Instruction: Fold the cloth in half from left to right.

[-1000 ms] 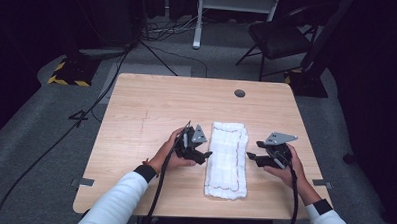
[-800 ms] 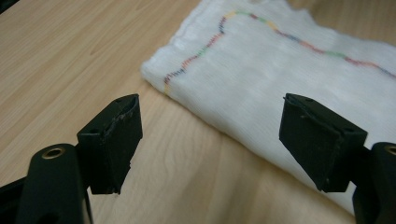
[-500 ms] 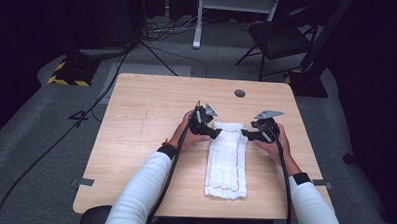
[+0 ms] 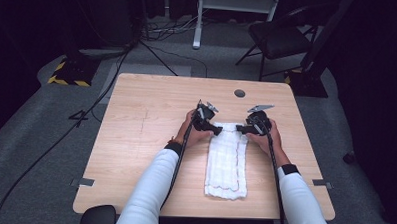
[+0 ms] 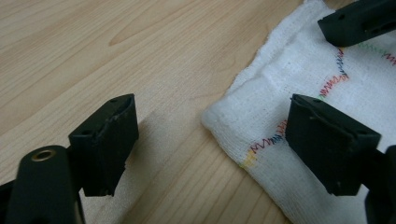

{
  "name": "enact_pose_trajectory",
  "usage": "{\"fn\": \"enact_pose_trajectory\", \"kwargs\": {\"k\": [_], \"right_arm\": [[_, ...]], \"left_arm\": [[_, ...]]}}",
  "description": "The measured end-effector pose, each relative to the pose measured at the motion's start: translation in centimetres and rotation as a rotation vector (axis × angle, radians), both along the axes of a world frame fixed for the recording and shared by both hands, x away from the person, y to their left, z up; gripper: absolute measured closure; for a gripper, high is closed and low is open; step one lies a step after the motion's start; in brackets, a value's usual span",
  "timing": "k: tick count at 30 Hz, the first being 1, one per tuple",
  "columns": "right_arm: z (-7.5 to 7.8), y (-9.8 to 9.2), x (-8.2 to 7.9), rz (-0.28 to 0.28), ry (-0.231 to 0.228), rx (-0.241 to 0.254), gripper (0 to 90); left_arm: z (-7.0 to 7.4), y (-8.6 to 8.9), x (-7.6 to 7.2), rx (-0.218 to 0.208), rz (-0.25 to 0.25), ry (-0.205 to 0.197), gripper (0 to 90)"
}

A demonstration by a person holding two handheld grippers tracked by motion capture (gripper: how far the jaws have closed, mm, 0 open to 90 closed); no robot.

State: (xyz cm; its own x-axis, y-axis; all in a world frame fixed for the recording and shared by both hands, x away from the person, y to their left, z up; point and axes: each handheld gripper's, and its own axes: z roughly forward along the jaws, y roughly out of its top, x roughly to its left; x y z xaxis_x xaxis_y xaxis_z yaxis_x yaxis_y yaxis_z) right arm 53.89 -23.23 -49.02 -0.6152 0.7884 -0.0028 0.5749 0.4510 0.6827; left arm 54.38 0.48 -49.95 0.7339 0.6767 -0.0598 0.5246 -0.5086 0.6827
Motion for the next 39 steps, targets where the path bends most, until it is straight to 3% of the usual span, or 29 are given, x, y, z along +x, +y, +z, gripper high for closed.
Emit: {"fn": "enact_pose_trajectory", "kwargs": {"k": [3, 6, 8, 9, 11, 14, 18, 26, 31, 34, 39], "right_arm": [[-0.1, -0.2, 0.3, 0.010, 0.014, 0.010, 39.3], [-0.1, -0.3, 0.3, 0.029, 0.031, 0.032, 45.2], [-0.1, -0.3, 0.3, 0.033, 0.030, 0.032, 48.9], [0.0, -0.1, 0.1, 0.058, 0.044, 0.040, 59.8], [0.1, 0.0, -0.1, 0.071, 0.047, 0.043, 67.7], [0.1, 0.2, -0.3, 0.074, 0.057, 0.056, 74.8], [0.2, 0.6, -0.6, 0.087, 0.038, 0.025, 82.2], [0.3, 0.8, -0.6, 0.075, 0.006, 0.021, 84.9], [0.5, 1.5, -0.5, 0.074, -0.046, 0.002, 85.2], [0.9, 1.9, -0.5, 0.067, -0.077, 0.012, 85.3], [2.1, 2.5, -0.4, 0.065, -0.115, 0.030, 85.5]], "left_arm": [[0.0, 0.1, 0.2, 0.006, -0.024, -0.005, 17.0], [0.1, 0.2, 0.0, -0.001, -0.043, 0.002, 19.8], [0.2, 0.2, 0.0, -0.010, -0.065, 0.001, 32.5], [0.3, 0.3, -0.2, -0.021, -0.087, 0.003, 38.2], [0.4, 0.4, -0.3, -0.033, -0.117, 0.015, 50.6], [0.4, 0.5, -0.3, -0.045, -0.145, 0.029, 62.5], [0.4, 0.5, -0.3, -0.055, -0.167, 0.037, 73.4], [0.8, 0.5, -0.2, -0.021, -0.150, 0.001, 82.1], [1.2, 0.8, 0.0, 0.005, -0.140, -0.025, 83.7], [1.6, 1.2, 0.0, -0.009, -0.120, -0.036, 83.7], [2.4, 1.6, 0.1, 0.005, -0.106, -0.063, 83.7]]}}
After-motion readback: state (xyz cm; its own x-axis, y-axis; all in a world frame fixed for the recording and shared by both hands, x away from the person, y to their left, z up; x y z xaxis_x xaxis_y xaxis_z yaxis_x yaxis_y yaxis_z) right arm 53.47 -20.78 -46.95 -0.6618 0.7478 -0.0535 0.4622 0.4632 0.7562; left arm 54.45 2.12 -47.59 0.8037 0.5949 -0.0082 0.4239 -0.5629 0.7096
